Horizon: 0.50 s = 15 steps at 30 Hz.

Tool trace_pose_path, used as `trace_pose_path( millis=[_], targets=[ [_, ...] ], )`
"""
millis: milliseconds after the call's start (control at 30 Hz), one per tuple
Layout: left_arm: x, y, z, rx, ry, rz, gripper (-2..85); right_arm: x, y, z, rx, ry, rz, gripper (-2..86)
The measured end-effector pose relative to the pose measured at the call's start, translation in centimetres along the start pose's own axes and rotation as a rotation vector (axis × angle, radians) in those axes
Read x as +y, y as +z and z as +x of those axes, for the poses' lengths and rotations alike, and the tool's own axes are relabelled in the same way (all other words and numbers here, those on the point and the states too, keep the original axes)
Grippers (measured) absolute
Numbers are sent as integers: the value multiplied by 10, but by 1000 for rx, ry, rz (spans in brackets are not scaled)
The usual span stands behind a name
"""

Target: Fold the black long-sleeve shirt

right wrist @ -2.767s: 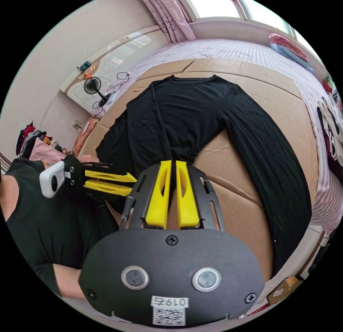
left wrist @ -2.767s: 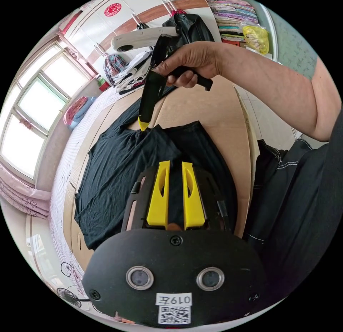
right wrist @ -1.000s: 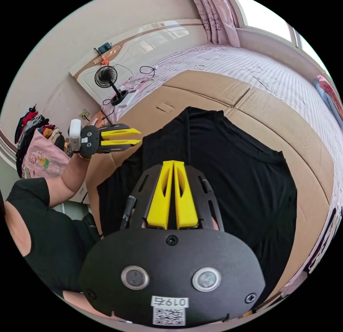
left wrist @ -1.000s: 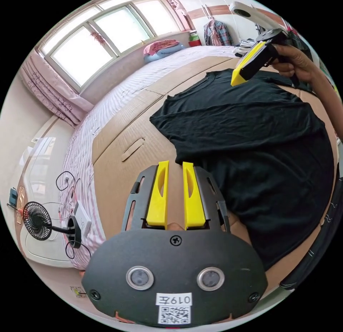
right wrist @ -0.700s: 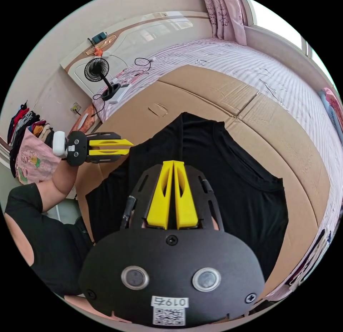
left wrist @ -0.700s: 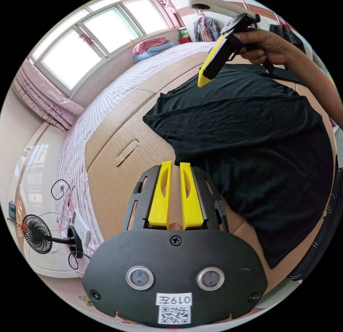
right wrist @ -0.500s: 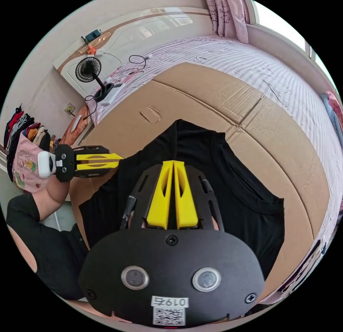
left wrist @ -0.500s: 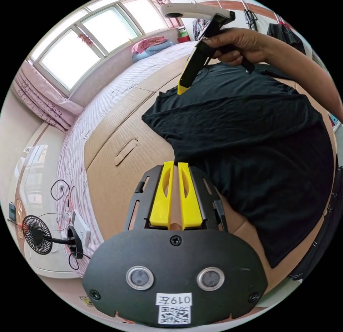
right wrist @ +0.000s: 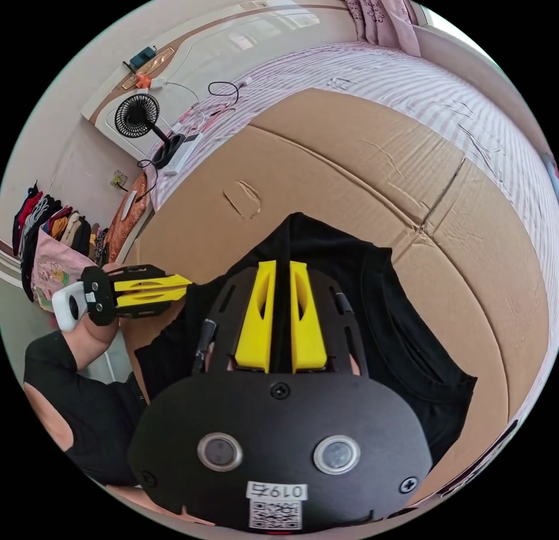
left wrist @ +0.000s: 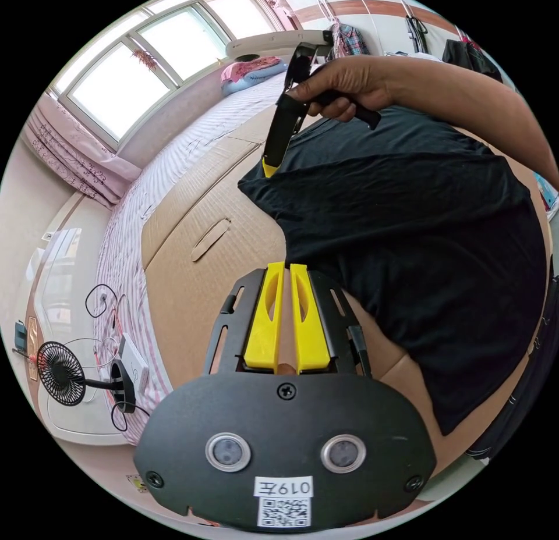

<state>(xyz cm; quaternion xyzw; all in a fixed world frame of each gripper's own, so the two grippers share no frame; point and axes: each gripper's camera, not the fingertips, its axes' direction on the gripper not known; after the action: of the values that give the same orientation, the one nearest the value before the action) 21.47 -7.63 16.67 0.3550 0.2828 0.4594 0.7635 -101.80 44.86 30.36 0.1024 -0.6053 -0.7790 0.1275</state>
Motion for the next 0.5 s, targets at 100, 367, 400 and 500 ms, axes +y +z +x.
trace_pose_path(
  millis=[100,367,400,500],
  targets=[
    [1,-1,-3,-2,-1,-2,10,-10,9,3,9,-11,-9,4],
    [5,-4,-7,-24,3,-24,8,-25,28,16,40,-19,-4,0],
    [5,-4,-6,-26,4,-26,8,-25,29,17,43,-16,-5,1],
    [6,-3,-6,-62,0,-51,8,-19,22,22,-7,-17,31,11]
  ],
)
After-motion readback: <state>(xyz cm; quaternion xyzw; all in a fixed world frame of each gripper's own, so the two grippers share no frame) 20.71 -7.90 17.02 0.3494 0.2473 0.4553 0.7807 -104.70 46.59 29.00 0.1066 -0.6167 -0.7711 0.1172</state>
